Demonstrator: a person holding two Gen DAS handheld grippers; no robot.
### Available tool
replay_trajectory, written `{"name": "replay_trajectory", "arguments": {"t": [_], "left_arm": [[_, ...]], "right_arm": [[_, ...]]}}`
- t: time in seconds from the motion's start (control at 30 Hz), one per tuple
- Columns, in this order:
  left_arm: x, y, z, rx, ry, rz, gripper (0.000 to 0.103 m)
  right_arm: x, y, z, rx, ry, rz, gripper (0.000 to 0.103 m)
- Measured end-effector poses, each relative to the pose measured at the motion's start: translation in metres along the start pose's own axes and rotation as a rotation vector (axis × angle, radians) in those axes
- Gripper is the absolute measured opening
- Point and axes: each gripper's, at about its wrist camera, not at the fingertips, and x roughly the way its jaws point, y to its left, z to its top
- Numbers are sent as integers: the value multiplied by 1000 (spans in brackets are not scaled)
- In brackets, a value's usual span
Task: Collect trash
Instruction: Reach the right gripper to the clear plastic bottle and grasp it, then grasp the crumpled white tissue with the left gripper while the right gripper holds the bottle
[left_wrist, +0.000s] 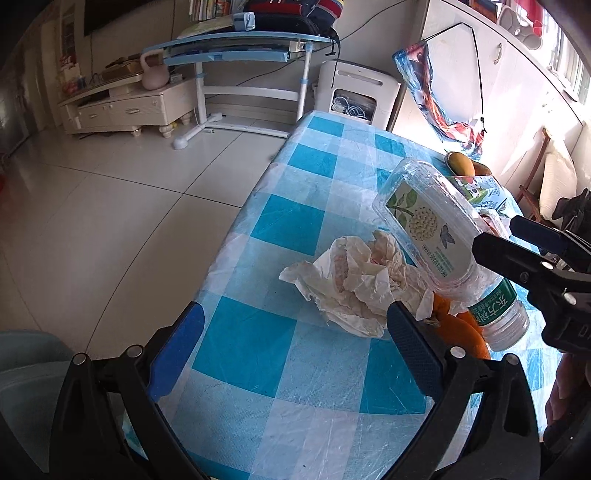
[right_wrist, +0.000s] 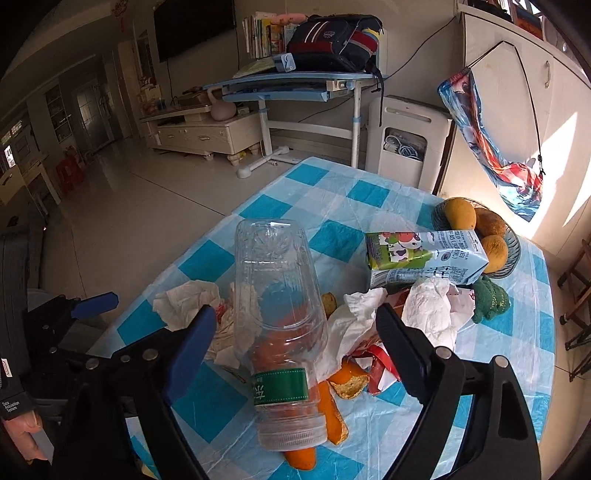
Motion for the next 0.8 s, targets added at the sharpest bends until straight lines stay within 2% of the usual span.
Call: {"name": "replay_trajectory", "arguments": {"t": [0.1,0.17,0.27,0.37,0.4,0.47,0.53,0.6,0.7,0.8], "left_arm": [[9,0,5,7,8,-6,96],[14,-2,8,5,11,-13,96],[23,-8,12,12,23,-25,96],[30,-14,15,21,30,-40,95],[31,-17,15,26,32,-44,90],[35,-21,15,39,47,-60,71],[36,-22,12,45,68,-106,37],[35,-22,9,51,80,-124,15],[30,-16,6,34,79,-144,1],[17,-10,5,23,65,-161,1]], "right_arm": [[23,3,8,-40,63,8,76],[35,3,10,-46,103,46,57],[39,0,14,-41,108,65,56],[21,-1,14,-38,55,67,56],[16,-4,15,-33,36,67,56],[1,-9,16,-18,-4,68,56],[-14,-15,17,1,-43,74,56],[-32,-17,13,17,-77,80,56],[-57,-17,2,39,-114,94,56],[-75,-14,-12,58,-139,105,56]]}}
